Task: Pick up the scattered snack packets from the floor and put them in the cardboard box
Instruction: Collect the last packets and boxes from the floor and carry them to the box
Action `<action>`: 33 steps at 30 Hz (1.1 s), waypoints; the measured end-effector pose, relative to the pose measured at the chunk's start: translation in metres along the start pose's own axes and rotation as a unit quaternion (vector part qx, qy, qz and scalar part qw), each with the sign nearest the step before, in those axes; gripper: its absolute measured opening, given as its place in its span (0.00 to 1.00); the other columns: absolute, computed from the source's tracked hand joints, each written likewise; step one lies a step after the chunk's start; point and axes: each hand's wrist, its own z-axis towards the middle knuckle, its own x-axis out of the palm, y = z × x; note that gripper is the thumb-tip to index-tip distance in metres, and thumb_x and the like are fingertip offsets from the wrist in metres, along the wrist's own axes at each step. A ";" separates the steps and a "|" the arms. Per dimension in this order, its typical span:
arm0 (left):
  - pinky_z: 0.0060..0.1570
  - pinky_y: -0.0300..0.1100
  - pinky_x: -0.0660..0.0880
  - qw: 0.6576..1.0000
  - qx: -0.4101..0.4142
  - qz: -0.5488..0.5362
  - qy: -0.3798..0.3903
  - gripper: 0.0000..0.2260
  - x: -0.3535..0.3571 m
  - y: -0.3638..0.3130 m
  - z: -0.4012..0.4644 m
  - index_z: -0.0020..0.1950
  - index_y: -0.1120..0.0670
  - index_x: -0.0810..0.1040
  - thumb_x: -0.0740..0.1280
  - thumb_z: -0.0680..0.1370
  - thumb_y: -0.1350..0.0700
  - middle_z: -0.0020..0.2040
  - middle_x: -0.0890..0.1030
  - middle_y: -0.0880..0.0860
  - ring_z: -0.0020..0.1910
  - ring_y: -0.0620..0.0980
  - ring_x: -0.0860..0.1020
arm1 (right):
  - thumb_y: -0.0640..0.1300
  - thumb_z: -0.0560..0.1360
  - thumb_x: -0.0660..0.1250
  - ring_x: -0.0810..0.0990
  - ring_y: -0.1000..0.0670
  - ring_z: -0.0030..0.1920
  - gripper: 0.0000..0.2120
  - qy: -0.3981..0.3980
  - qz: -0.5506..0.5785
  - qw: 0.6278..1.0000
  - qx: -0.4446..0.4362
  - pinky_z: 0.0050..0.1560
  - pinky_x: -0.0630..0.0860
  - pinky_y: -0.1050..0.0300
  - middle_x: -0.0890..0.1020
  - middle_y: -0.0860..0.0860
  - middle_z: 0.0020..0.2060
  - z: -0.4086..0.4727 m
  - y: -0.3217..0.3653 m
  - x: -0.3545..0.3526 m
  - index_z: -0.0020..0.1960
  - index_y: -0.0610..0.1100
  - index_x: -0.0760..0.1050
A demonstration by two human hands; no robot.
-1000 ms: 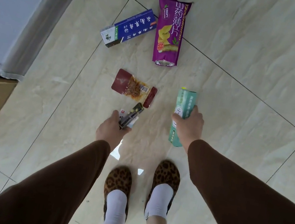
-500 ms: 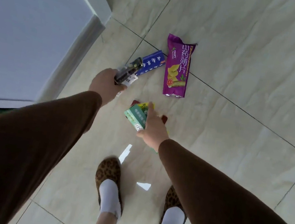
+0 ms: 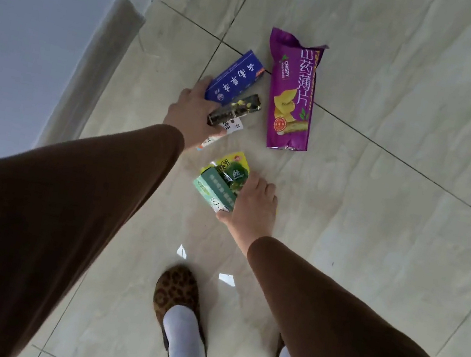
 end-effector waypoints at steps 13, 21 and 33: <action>0.61 0.56 0.74 0.997 -0.051 0.054 -0.018 0.18 -0.025 0.017 -0.037 0.61 0.54 0.76 0.69 0.77 0.45 0.65 0.68 0.61 0.62 0.62 0.69 | 0.63 0.69 0.69 0.73 0.47 0.55 0.25 -0.063 0.204 0.973 0.083 0.58 0.74 0.48 0.76 0.49 0.52 -0.003 0.009 -0.066 0.56 0.45 0.77; 0.63 0.52 0.75 0.985 -0.141 -0.087 -0.042 0.15 -0.031 0.013 -0.059 0.59 0.53 0.76 0.69 0.77 0.47 0.62 0.68 0.59 0.60 0.58 0.71 | 0.67 0.69 0.70 0.46 0.39 0.81 0.44 -0.041 0.296 0.946 0.127 0.78 0.49 0.33 0.55 0.46 0.82 0.070 0.034 -0.132 0.78 0.47 0.63; 0.61 0.53 0.77 0.976 -0.140 -0.155 -0.054 0.17 0.001 0.004 -0.064 0.61 0.51 0.78 0.70 0.76 0.45 0.60 0.70 0.56 0.57 0.57 0.75 | 0.69 0.69 0.72 0.71 0.37 0.64 0.37 -0.035 0.181 0.979 0.091 0.66 0.72 0.40 0.67 0.42 0.67 0.096 -0.012 -0.125 0.68 0.45 0.74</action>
